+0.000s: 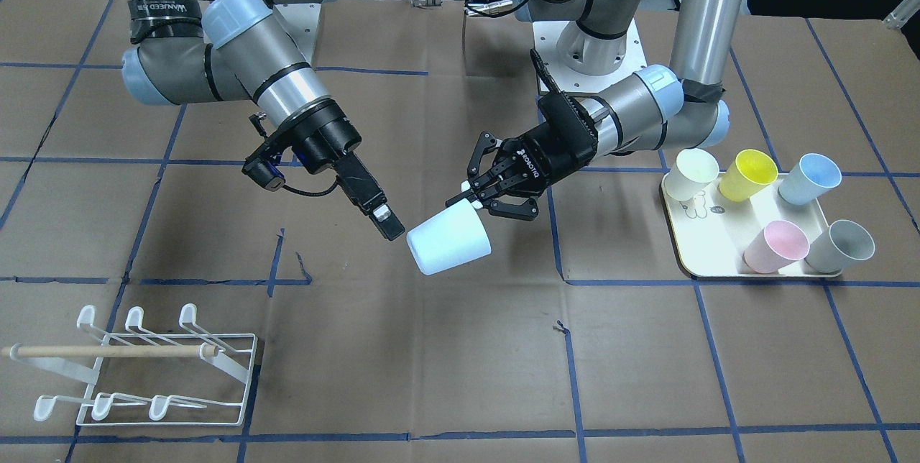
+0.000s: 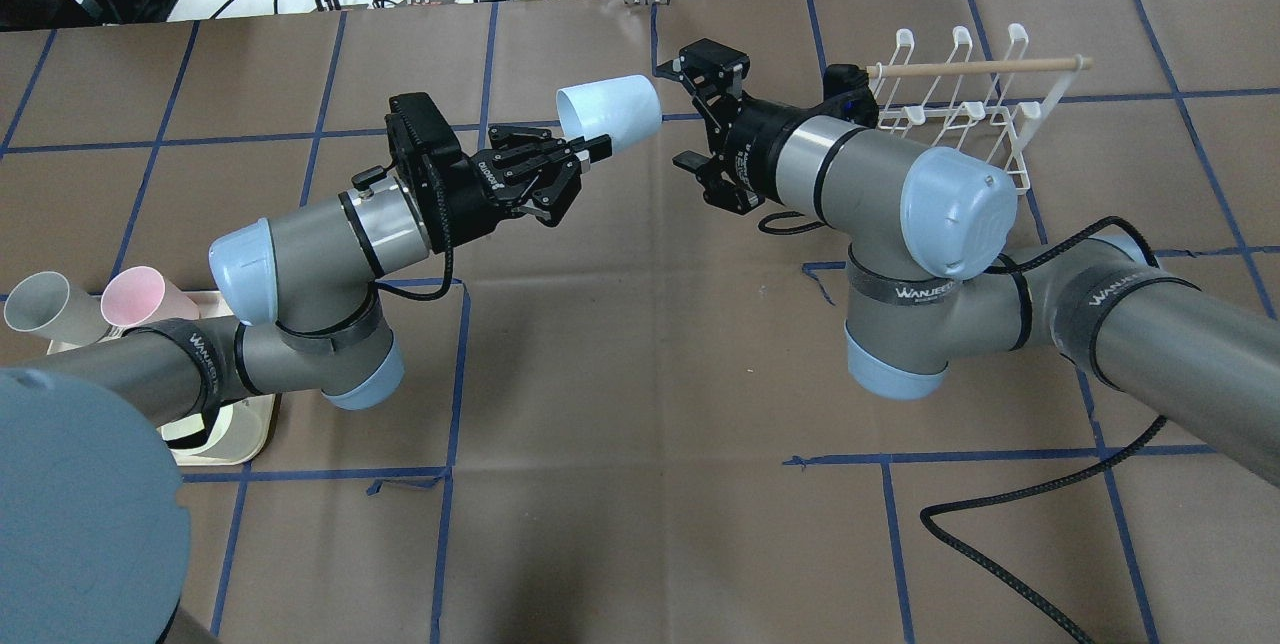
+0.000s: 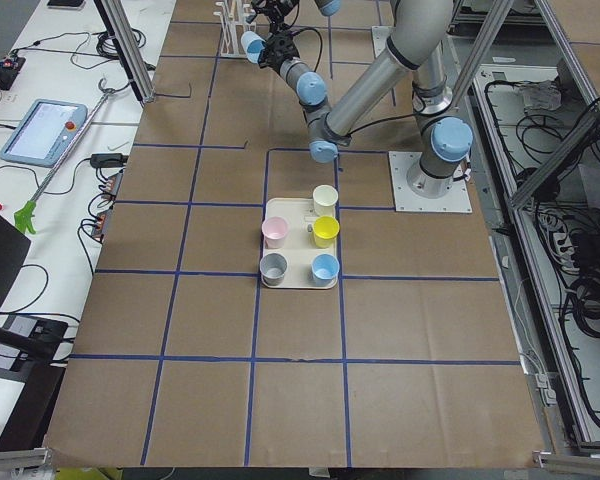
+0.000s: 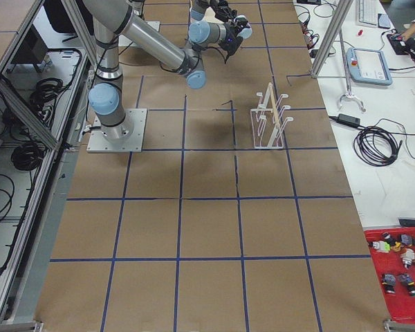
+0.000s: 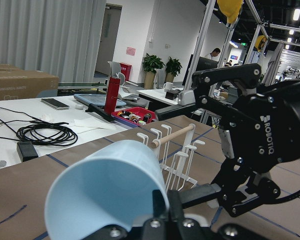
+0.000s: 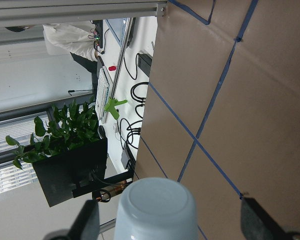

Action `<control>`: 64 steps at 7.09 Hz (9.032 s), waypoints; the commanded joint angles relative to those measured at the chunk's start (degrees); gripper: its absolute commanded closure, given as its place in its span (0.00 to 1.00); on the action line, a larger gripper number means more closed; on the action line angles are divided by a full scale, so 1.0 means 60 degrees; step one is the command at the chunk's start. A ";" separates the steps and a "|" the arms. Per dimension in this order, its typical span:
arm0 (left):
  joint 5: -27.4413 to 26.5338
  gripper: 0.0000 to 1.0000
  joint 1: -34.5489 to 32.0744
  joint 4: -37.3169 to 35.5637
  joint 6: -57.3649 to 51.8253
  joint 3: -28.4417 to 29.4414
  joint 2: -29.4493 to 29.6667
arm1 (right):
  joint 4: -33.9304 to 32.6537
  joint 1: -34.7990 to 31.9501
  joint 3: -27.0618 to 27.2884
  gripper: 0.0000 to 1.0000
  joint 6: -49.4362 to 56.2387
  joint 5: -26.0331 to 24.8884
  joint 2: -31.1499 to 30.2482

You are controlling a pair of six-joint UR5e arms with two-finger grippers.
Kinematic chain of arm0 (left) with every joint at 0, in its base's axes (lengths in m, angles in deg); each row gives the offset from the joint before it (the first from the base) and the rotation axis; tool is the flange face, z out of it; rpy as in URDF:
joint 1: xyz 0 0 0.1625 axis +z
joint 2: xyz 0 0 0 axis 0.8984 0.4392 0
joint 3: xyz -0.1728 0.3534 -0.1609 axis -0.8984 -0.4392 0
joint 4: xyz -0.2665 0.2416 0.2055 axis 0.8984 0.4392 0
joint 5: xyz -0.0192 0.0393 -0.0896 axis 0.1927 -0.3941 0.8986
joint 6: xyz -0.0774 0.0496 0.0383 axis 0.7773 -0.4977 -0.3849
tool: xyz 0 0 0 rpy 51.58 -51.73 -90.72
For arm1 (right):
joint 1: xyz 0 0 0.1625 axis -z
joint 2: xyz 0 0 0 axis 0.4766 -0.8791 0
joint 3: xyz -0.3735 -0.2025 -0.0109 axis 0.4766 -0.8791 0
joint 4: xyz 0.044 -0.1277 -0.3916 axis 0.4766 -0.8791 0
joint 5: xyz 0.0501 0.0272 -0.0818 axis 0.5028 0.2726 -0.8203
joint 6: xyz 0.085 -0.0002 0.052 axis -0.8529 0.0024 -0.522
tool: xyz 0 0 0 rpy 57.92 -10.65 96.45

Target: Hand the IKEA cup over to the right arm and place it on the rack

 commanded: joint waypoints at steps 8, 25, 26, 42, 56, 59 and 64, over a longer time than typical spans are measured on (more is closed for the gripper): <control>-0.0017 0.92 0.0000 -0.0151 0.0000 -0.0015 0.0069 | 0.0383 -0.0710 -0.1234 0.27 -0.0108 -0.0311 0.0966; -0.4492 0.01 0.1392 0.2065 0.0425 0.0727 -0.0266 | 0.0427 0.1717 -0.1863 0.85 0.7401 -0.0528 0.0820; -0.5587 0.01 0.1232 0.3728 0.0425 0.1225 -0.0616 | 0.0412 0.2041 -0.1893 0.86 1.0235 -0.1095 0.0820; -1.1120 0.01 0.3377 2.1107 -0.2058 0.3241 -0.5028 | -0.0321 0.2762 -0.2552 0.00 1.5800 -0.3108 0.2681; -1.1735 0.20 0.4336 1.5830 -0.4203 -0.1421 -0.4764 | 0.5818 0.0625 -0.2728 0.00 0.9850 -0.3020 -0.0499; -1.2248 1.00 0.4336 1.5815 -0.4321 -0.1377 -0.4722 | 0.5759 0.0053 -0.2728 0.00 0.7370 -0.3020 -0.0425; -1.1286 1.00 0.4220 1.5887 -0.4336 0.0182 -0.4620 | 0.5744 0.0052 -0.2714 0.00 0.7202 -0.3020 -0.0367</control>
